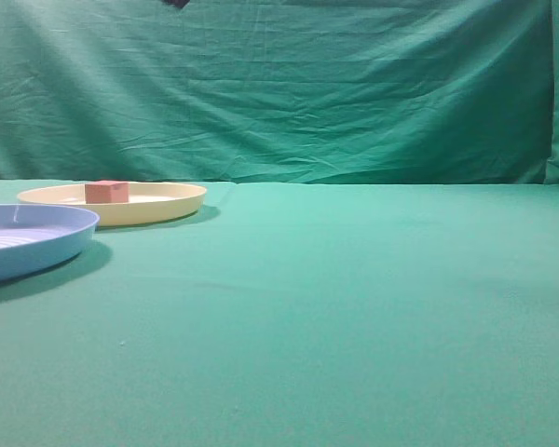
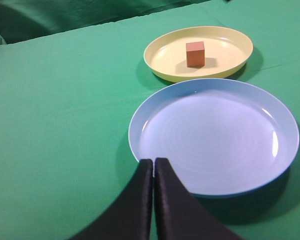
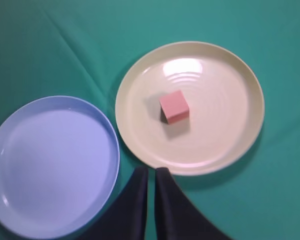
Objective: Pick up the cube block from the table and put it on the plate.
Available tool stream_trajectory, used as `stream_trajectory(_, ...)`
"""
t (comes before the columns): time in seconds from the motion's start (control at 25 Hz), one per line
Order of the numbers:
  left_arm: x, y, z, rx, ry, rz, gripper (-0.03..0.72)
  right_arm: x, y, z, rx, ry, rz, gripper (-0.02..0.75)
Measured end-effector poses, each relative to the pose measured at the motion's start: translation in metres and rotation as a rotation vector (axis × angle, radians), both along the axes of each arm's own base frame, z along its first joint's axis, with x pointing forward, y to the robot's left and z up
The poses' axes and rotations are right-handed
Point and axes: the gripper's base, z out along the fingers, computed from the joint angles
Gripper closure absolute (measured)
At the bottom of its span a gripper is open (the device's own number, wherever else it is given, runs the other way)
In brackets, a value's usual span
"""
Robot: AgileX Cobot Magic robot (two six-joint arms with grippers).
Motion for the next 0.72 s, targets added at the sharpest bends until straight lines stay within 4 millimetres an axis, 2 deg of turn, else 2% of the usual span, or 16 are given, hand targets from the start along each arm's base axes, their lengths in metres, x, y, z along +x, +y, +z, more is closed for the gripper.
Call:
stream_trajectory(0.12, 0.0, 0.0, 0.0, 0.0, 0.0, 0.0, 0.688, -0.01, -0.038, 0.037, -0.022, 0.039, -0.064, 0.738)
stream_trajectory(0.2, 0.0, 0.0, 0.0, 0.0, 0.0, 0.0, 0.688, -0.018, -0.058, 0.061, -0.022, -0.004, -0.101, 0.738)
stream_trajectory(0.28, 0.0, 0.0, 0.0, 0.0, 0.0, 0.0, 0.688, -0.032, -0.075, 0.087, -0.026, -0.065, -0.135, 0.738)
stream_trajectory(0.4, 0.0, 0.0, 0.0, 0.0, 0.0, 0.0, 0.688, -0.068, -0.1, 0.12, -0.019, -0.138, -0.161, 0.738)
stream_trajectory(0.56, 0.0, 0.0, 0.0, 0.0, 0.0, 0.0, 0.688, -0.114, -0.128, 0.127, -0.014, -0.14, -0.168, 0.738)
stream_trajectory(0.68, 0.0, 0.0, 0.0, 0.0, 0.0, 0.0, 0.688, -0.144, -0.147, 0.116, 0.026, -0.175, -0.198, 0.738)
stream_trajectory(0.72, 0.0, 0.0, 0.0, 0.0, 0.0, 0.0, 0.688, -0.15, -0.151, 0.104, 0.028, -0.173, -0.209, 0.738)
